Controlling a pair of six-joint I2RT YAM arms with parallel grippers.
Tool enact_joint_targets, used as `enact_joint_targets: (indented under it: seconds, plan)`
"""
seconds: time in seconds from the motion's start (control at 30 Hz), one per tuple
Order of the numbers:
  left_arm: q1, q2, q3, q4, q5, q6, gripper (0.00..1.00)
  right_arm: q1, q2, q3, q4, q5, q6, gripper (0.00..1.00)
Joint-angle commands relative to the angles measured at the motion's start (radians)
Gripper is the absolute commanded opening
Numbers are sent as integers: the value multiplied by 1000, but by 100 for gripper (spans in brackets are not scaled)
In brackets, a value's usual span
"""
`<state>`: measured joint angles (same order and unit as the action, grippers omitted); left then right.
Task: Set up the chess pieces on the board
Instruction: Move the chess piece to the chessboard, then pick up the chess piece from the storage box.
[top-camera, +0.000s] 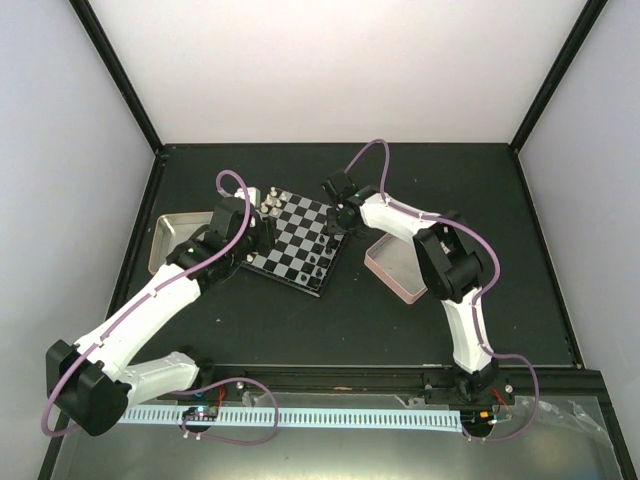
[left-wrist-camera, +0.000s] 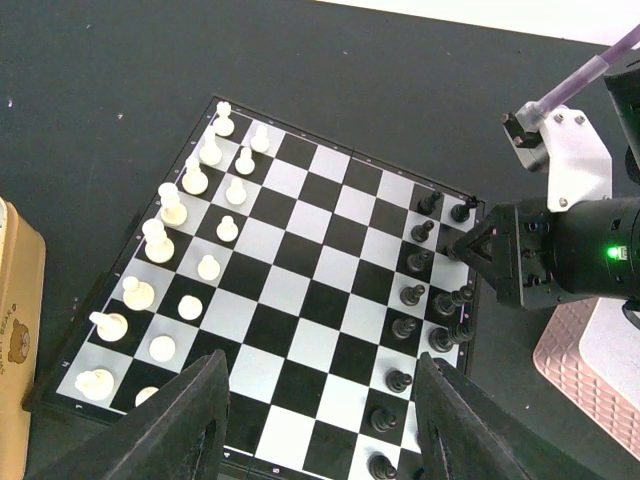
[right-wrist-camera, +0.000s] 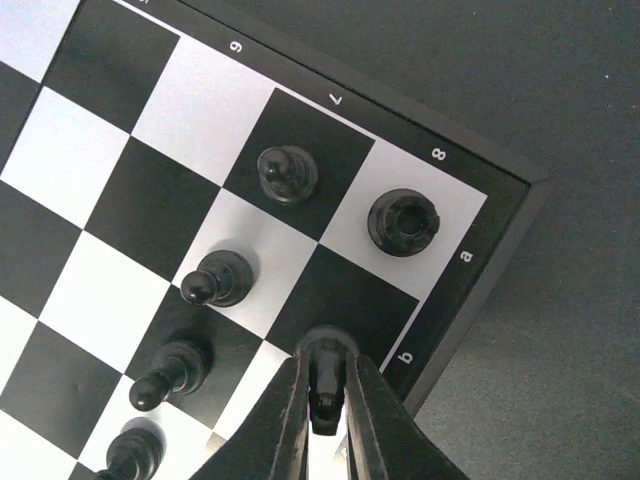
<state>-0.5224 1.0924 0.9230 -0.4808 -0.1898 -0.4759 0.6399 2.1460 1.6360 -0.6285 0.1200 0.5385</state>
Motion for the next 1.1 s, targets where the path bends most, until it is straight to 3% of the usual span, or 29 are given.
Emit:
enact_joint_targets:
  seconds: [0.0,0.1,0.27,0.5,0.77,1.07]
  plan:
    - [9,-15,5,-9,3,-12,53,5,14,22,-18,36,-7,13]
    - [9,-13,7,-10,7,-13,53,5,-6,19,-21,37,-8,23]
    - [9,-18,15,-21,6,-14,53,-7,-89,-9,9,-18,-14,31]
    - [9,-55,7,-31,2,-15,53,-66,-345,-216,81,-26,38,33]
    - [9,-93,-22,26,55,-15,54,-204,-619,-563,116,188,153,33]
    - [9,-90,-22,39,86,-10,54,-302,-625,-704,107,231,152,34]
